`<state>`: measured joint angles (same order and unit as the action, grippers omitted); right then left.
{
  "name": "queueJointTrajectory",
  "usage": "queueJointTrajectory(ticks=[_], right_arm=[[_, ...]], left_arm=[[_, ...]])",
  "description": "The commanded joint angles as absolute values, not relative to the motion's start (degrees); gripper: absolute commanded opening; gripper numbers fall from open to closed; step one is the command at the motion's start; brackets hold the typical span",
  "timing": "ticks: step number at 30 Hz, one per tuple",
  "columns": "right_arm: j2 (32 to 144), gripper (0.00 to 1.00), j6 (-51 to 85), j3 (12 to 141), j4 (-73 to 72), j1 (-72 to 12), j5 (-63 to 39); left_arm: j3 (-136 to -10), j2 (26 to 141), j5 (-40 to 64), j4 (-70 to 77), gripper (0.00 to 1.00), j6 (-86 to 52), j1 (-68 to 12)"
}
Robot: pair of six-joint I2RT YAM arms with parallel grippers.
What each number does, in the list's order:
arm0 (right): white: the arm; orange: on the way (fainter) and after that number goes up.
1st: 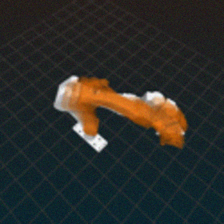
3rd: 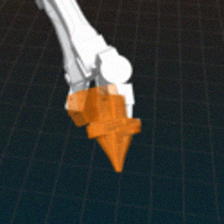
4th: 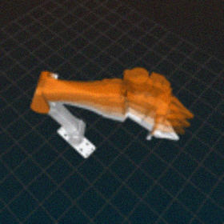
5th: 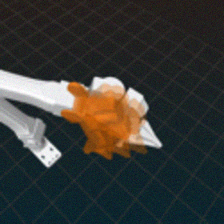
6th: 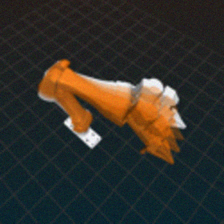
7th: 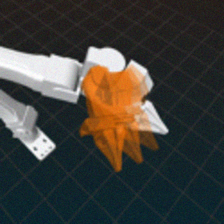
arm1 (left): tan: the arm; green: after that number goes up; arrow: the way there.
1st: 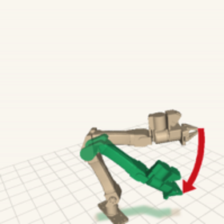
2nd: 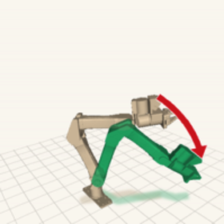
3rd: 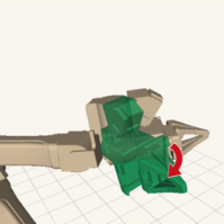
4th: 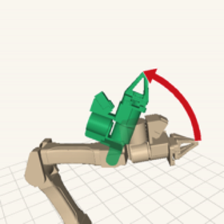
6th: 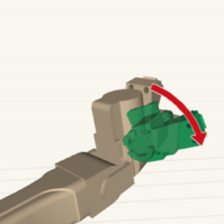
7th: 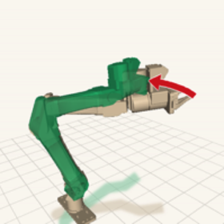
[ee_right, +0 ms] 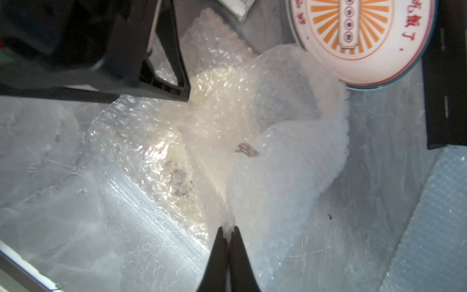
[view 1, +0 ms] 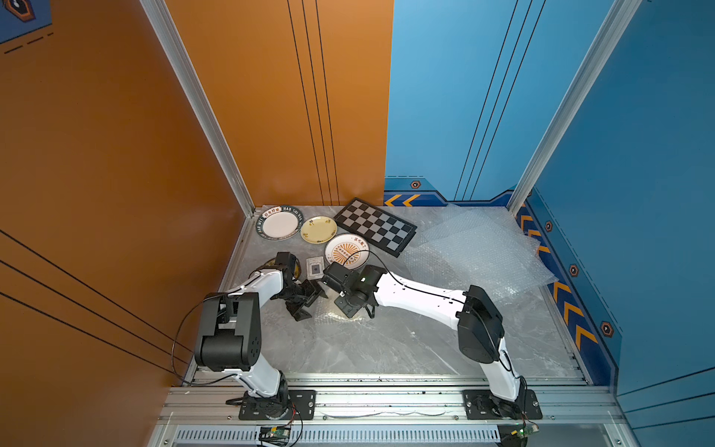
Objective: Unpack dinner plates from bubble wrap
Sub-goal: Unwrap the bubble wrap at the center of the board.
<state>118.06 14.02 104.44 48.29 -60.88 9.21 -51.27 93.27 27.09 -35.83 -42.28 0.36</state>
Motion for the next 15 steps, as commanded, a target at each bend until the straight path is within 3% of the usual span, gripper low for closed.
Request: queueJointTrajectory(ticks=[1,8,15], right_arm=[[113.5,0.00,19.5,101.0,44.4,-58.9,6.1],[110.1,0.00,25.9,94.3,39.5,-55.4,2.8],[102.6,0.00,38.1,78.5,29.6,-48.9,-1.8]], left_arm=[[-49.8,97.1,21.8,-36.8,0.84,-39.7,0.0],[-49.5,99.5,20.3,-36.7,0.84,-38.9,-0.5],[-49.7,100.1,20.1,-36.7,0.85,-38.7,-0.5]])
